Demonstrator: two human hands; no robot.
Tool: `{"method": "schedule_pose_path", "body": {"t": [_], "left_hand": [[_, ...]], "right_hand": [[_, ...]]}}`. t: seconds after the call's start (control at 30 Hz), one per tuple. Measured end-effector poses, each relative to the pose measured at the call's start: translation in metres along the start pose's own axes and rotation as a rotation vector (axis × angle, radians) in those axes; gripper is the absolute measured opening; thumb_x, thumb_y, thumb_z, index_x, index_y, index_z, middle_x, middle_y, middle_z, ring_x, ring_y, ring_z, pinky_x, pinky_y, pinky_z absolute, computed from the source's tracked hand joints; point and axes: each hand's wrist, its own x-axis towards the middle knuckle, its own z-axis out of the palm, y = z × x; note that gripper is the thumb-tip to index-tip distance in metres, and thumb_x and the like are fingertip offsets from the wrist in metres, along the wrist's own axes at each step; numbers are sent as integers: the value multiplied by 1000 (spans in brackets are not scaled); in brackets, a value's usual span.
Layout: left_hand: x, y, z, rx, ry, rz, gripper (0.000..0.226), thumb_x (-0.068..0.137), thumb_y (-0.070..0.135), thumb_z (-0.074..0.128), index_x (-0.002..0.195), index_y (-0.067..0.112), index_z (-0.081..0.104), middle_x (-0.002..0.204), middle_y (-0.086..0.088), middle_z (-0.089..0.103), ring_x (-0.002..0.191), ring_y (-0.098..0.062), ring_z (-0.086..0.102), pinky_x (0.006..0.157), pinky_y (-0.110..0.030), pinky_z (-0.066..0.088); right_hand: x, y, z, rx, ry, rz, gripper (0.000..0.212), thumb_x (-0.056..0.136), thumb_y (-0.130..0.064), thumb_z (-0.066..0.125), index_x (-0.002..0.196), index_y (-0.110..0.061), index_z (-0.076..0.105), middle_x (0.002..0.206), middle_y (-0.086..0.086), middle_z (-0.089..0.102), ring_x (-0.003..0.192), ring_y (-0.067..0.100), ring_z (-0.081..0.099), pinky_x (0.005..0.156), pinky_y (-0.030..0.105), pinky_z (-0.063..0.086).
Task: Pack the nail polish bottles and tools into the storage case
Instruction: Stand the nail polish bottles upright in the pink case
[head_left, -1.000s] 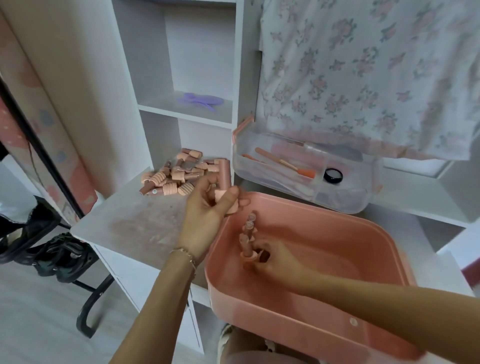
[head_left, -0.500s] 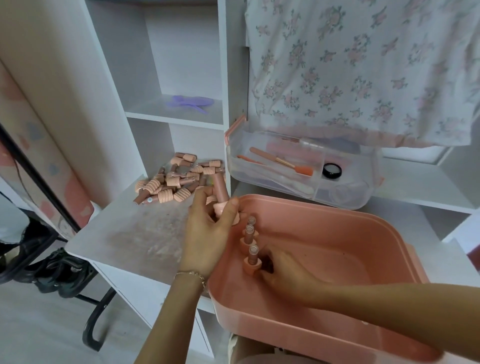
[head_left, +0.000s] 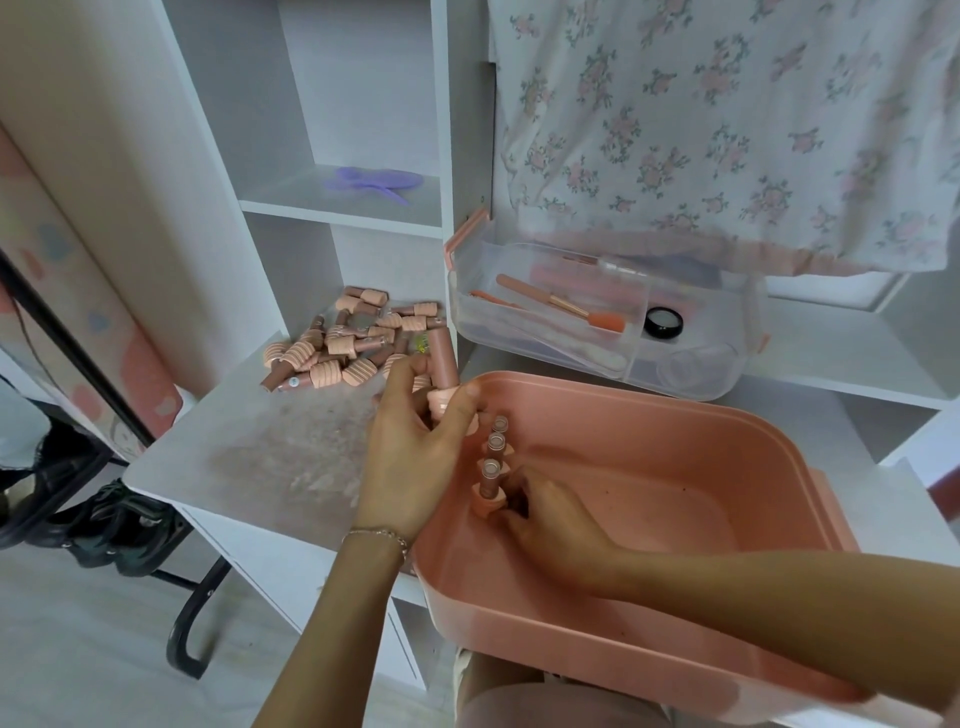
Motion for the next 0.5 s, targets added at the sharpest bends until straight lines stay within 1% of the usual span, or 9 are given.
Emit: {"method": "schedule_pose_path", "body": {"t": [0.1,0.17,0.33,0.4,0.5], "left_hand": [[0,-2,0,-2,0,4,21,84,25,64,99,24,50,78,-3,72,75,-16,70,81,-44,54],[0,-3,-1,-2,-6,7,22,84,26,64,100,24,49,78,-6,71,75,-20,70,81,-47,53],[0,-3,-1,22,9,17,20,84,27,65,94,33,49,82,-6,71,78,-20,70,82,-47,53],[0,-3,-1,17,9,17,19,85,26,65,94,32,49,81,-6,72,78,-20,70,82,-48,53],[1,-4,0,9,6,18,19,84,26,65,95,30,49,79,-5,72,76,-20,70,81,-46,53]], "right_hand": [[0,-2,1,-11,28,-3,36,81,-20,60,58,-37,38,84,2,63,80,23,55,57,22,23],[2,-2,2,-32,33,2,35,82,-22,59,59,-35,36,89,5,65,83,27,56,58,23,23],[4,0,4,-60,39,11,28,83,-24,58,66,-33,38,94,7,64,87,28,56,61,27,26],[4,-1,3,-52,55,-3,30,83,-23,59,64,-33,38,91,5,64,84,26,56,59,25,24],[4,-1,2,-46,52,-5,26,83,-23,59,65,-31,41,87,3,64,82,25,55,59,26,25]]}}
